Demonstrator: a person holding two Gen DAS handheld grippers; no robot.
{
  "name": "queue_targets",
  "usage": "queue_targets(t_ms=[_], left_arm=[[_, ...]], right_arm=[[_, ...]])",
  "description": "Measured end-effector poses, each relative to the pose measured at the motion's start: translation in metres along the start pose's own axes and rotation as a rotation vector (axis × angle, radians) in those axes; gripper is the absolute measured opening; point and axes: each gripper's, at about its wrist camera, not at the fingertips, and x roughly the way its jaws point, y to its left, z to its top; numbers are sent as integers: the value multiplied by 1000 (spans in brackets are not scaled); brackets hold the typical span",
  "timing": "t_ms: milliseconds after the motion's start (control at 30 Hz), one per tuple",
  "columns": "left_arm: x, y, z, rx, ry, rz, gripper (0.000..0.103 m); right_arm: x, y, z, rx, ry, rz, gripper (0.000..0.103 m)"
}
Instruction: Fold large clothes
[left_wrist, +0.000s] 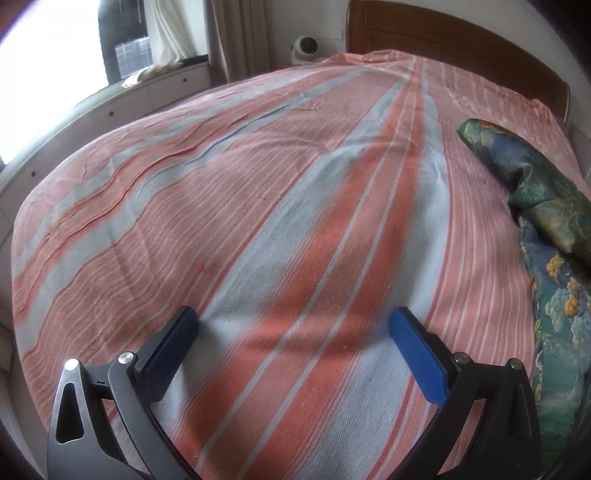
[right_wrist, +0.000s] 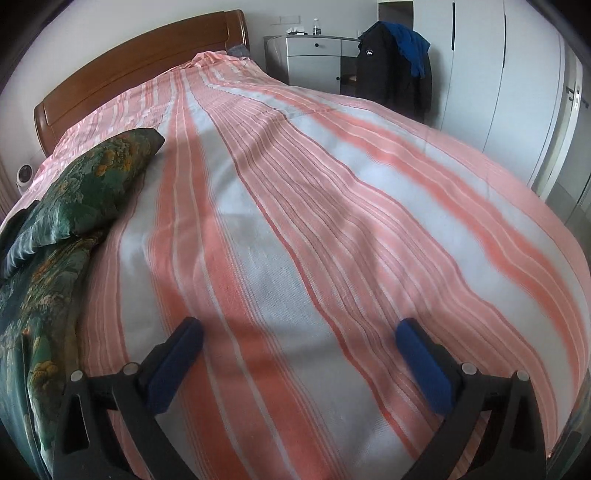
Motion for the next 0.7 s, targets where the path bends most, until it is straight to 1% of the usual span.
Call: queue_targets(t_ms=[700], left_arm=[[0, 0, 1, 3, -5, 7, 103]], right_arm=[[1, 4, 1, -7, 2, -11, 103]])
